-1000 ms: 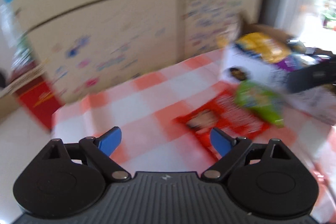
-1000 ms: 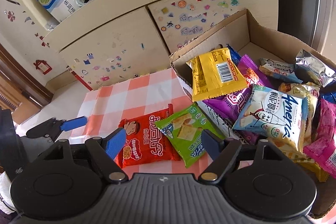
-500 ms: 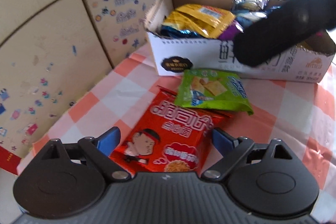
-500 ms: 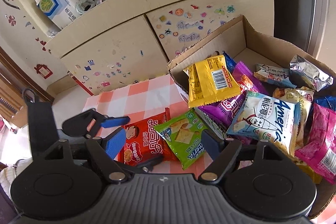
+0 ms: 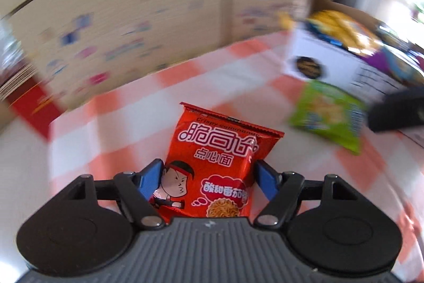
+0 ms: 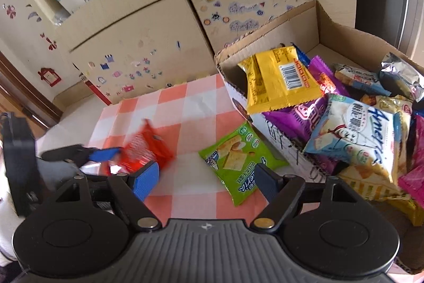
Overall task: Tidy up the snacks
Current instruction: 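Lift the red bag with the left tool while the right grasps the green Americ packet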
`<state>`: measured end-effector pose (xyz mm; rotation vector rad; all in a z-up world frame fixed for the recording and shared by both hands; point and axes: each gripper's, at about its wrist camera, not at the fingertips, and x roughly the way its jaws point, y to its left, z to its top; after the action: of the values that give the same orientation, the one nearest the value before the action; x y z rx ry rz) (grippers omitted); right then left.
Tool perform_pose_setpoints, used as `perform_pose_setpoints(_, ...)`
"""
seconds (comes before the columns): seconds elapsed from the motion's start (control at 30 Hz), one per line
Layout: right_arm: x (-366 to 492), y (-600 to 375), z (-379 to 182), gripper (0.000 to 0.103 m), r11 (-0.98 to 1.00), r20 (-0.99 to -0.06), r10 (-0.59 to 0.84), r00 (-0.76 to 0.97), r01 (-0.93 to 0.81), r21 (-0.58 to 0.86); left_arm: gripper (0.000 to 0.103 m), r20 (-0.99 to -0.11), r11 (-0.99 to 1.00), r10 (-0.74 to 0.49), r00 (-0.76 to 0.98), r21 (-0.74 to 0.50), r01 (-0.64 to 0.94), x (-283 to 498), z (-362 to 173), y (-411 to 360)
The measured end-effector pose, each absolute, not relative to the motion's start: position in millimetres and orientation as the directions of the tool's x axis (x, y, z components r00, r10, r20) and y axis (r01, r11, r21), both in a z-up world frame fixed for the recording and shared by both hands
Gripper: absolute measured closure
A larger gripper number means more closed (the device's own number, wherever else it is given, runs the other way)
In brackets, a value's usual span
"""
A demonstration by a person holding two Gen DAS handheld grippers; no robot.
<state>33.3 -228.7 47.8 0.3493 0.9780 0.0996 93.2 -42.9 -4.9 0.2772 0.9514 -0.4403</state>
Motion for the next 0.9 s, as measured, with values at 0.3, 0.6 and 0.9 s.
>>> perform_pose_setpoints(0.3, 46, -221, 31, 0.019, 0.964, -0.797, 0.169, 0.579, 0.070, 0.255, 0.026, -0.852, 0.925, -0.200, 0.484, 0.000, 0.381, 95, -3, -20)
perform_pose_setpoints(0.6, 45, -198, 16, 0.015, 0.980, -0.830, 0.049, 0.556, 0.133, 0.147, 0.010, -0.864, 0.939, -0.189, 0.467, -0.021, 0.342, 99, -9, -20)
perform_pose_setpoints(0.9, 47, -194, 8, 0.002, 0.973, -0.814, 0.089, 0.574, 0.124, 0.194, 0.000, -0.863, 0.937, -0.197, 0.465, -0.027, 0.348, 97, -13, -22)
